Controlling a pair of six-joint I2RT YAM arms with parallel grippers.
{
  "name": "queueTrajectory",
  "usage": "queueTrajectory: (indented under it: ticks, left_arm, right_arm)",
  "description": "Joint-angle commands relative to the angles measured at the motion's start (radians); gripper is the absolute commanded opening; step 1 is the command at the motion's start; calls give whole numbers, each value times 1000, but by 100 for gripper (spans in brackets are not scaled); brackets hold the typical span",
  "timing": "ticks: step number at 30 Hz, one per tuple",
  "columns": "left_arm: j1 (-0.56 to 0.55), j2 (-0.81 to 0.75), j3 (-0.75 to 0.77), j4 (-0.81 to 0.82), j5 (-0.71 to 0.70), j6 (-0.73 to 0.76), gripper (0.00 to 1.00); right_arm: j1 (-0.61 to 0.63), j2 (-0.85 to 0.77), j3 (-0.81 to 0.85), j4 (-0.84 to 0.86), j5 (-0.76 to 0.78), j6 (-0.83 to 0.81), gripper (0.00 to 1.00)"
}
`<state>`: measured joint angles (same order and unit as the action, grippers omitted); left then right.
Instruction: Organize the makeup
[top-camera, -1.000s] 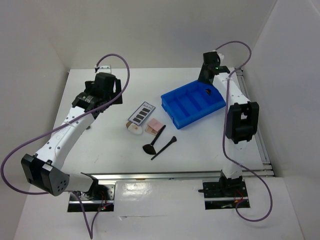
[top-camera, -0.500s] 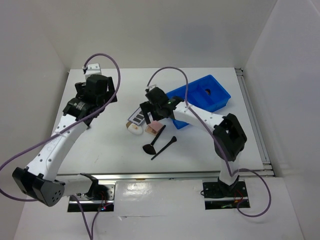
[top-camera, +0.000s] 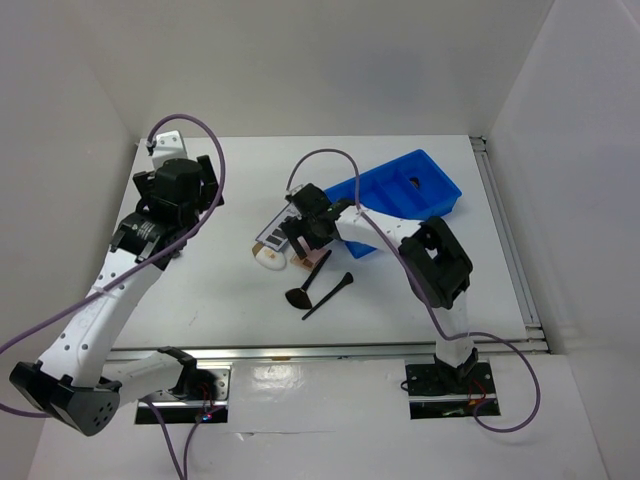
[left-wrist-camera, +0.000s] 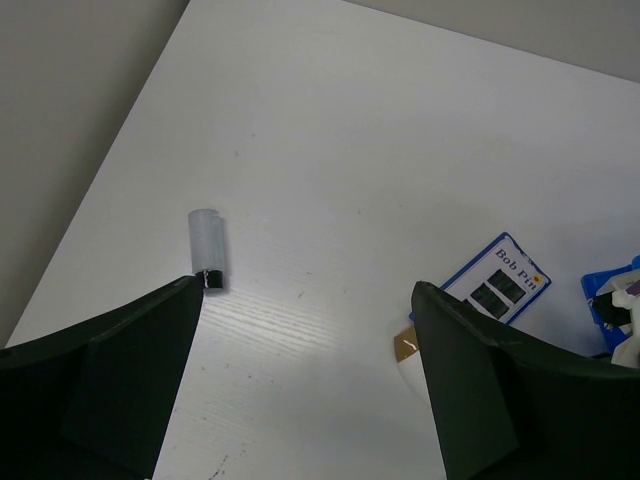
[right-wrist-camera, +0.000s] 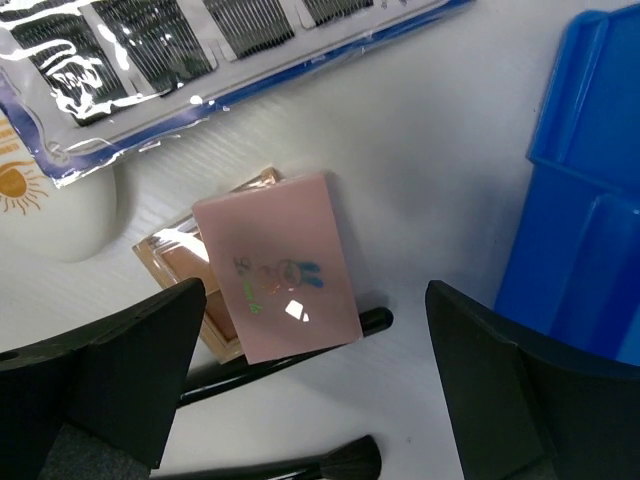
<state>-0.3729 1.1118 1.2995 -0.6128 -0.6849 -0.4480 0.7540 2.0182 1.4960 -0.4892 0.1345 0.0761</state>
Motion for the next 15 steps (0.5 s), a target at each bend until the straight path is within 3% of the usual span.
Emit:
queueTrajectory:
  ticks: [1, 15]
  left_arm:
    - [-4, 5, -6, 18, -28, 8, 100]
    - [-4, 5, 14, 8, -30, 8, 100]
  right_arm:
    - [-16, 4, -23, 83, -56, -33, 97]
    - [-27, 33, -54, 113, -121, -42, 79]
